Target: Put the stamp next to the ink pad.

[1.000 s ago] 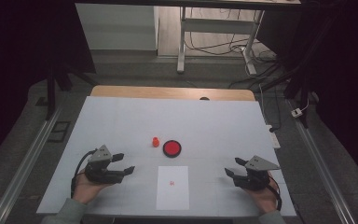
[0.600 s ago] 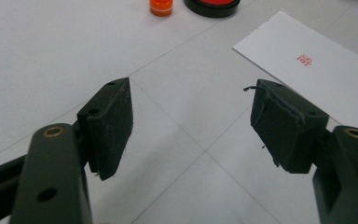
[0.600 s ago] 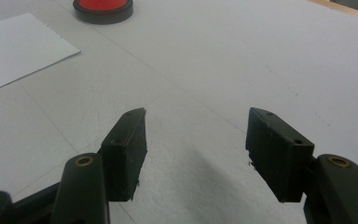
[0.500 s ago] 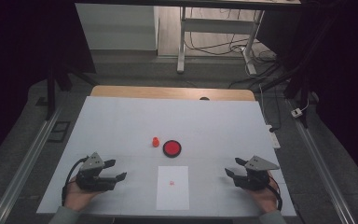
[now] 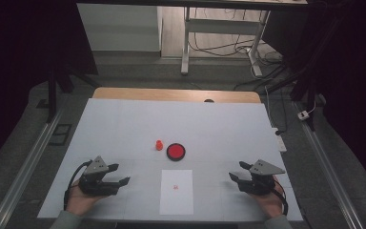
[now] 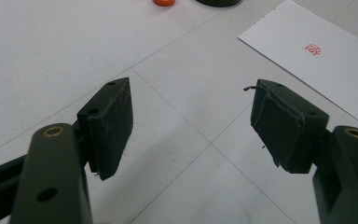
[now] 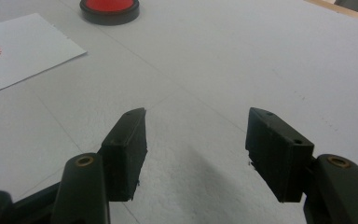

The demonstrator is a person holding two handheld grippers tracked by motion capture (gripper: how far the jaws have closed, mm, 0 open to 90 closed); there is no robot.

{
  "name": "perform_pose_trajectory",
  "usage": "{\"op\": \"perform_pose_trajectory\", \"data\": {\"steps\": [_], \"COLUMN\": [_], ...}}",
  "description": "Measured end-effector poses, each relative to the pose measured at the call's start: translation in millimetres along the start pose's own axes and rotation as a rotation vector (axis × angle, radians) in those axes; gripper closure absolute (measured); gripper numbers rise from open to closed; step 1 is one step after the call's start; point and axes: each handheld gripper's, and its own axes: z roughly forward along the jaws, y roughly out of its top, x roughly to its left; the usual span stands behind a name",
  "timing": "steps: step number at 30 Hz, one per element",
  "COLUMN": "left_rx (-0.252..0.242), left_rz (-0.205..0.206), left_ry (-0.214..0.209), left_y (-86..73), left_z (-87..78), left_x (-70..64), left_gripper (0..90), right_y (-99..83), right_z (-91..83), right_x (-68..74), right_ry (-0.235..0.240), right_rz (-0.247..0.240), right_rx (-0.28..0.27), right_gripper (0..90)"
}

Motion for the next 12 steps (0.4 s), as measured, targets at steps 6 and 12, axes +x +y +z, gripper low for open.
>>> {"op": "perform_pose_trajectory", "data": {"steps": [6, 12], "left_rx": [0.001, 0.003], "left_rz": [0.001, 0.001], "left_ry": [-0.001, -0.002], "left_y": [0.3, 0.2], "left_z": [0.5, 0.7], "left_x": [-0.7, -0.7], "left_gripper": [29.6, 29.6], "right_y": [0.2, 0.8], "right_z": [-0.4, -1.4], "right_x": [0.5, 1.2], "right_ry": [0.002, 0.001], "right_rz": [0.000, 0.002], "right_rx": [-0.007, -0.010], "right_gripper": [37.6, 37.6]}}
